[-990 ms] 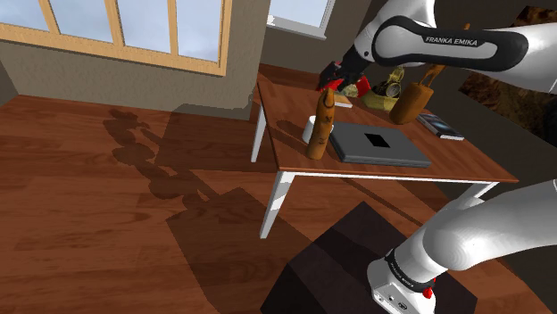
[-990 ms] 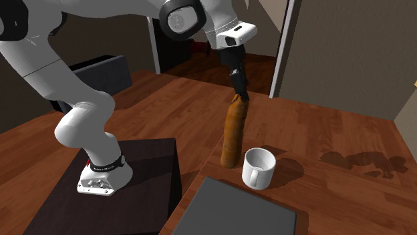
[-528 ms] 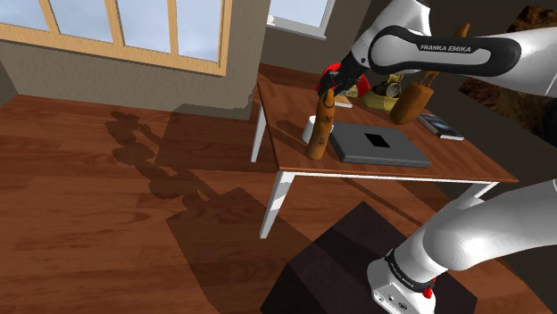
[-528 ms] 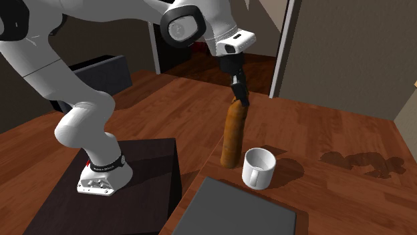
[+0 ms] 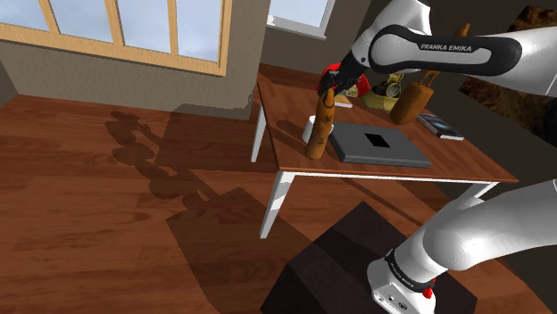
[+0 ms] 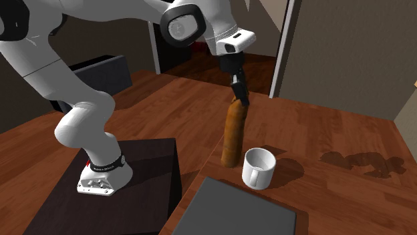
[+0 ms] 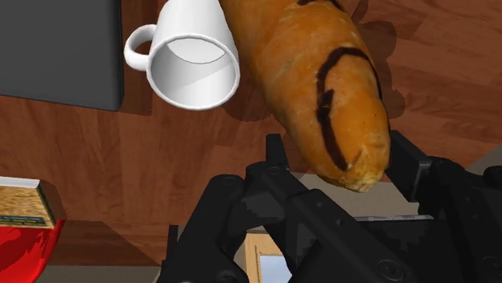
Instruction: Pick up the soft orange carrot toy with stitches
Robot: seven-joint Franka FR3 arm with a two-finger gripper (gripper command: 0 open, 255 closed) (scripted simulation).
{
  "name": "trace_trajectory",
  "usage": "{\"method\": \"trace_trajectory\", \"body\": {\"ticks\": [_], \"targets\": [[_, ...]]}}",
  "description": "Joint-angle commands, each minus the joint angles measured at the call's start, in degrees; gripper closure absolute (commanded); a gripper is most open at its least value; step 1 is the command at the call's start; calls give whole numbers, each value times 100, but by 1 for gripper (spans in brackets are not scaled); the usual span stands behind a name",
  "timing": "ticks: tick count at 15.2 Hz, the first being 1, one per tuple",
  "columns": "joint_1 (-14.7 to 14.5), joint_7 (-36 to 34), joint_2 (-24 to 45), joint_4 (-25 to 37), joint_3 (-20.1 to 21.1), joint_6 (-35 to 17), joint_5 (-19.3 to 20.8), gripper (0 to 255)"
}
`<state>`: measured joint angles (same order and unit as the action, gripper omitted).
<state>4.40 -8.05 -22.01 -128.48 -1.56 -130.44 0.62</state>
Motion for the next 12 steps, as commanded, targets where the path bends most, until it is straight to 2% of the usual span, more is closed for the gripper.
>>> {"method": "trace_trajectory", "body": {"ticks": [1,12], "targets": [[0,4,-13,105,-2,118,-2,255],[-3,6,7,971,3,964,-6,255]]}}
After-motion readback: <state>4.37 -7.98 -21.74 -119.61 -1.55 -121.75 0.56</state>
